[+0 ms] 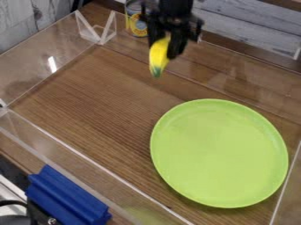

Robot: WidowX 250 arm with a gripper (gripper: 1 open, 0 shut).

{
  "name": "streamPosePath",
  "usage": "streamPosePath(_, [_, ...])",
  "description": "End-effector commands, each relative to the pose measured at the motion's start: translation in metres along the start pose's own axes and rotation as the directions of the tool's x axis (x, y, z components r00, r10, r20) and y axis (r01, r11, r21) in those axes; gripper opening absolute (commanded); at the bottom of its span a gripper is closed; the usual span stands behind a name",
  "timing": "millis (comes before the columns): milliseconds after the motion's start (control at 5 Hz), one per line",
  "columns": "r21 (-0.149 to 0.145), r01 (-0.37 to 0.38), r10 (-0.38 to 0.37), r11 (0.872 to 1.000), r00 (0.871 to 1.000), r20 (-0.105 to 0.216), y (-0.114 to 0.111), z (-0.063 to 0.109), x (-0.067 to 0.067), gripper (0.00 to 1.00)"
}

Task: Put the banana in the green plate

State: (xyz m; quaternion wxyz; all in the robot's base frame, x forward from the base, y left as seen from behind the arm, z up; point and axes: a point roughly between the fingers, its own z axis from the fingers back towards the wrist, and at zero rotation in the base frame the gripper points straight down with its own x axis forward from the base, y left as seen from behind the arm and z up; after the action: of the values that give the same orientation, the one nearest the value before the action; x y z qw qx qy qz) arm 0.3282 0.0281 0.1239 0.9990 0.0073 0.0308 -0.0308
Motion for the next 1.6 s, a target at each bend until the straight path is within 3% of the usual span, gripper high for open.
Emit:
streamPosePath(0, [0.015, -0.038, 0.037, 0.999, 0.996, 0.079, -0.016, 0.041, -0.021, 0.00])
streamPosePath(600, [0.005, -0.003, 0.002, 1.000, 0.997, 0.075, -0.077, 0.047, -0.090, 0.00])
streamPosePath(1000, [0.000, 0.006, -0.006, 1.000, 0.997, 0.073, -0.122, 0.040, -0.116, 0.00])
streamPosePath(1400, [0.003, -0.016, 0.016, 1.000, 0.996, 0.089, -0.155, 0.016, -0.126, 0.00])
